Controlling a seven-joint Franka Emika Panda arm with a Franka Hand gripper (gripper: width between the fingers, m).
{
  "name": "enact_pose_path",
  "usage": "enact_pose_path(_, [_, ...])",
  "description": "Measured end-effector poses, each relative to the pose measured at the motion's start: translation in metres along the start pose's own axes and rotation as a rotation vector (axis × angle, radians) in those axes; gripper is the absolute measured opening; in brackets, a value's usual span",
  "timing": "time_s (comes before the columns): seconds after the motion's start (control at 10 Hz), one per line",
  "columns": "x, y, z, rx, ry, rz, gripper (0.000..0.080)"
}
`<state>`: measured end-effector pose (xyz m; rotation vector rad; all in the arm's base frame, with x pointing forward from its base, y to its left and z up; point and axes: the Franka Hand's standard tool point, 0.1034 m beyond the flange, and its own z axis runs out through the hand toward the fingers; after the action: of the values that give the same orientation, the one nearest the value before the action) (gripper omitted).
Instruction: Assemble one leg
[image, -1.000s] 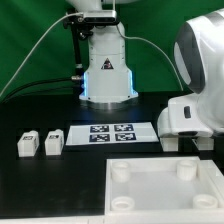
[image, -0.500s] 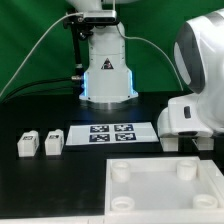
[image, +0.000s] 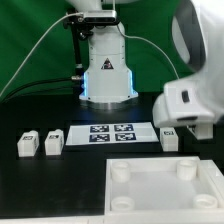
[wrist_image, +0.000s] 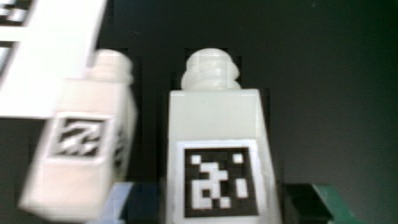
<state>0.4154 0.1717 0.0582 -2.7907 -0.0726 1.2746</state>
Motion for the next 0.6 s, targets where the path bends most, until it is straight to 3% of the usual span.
enact_pose_path(0.2, [-0.01,0.014,-0.058,0.016,0.18,-0.039,0.0291])
enact_pose_path(0.4, [-0.021,0.023,-0.105,0.024,0.412,-0.028,0.0291])
enact_pose_path(0.6, [-0.016,0.023,-0.095,0.017,0.614,-0.03,0.0291])
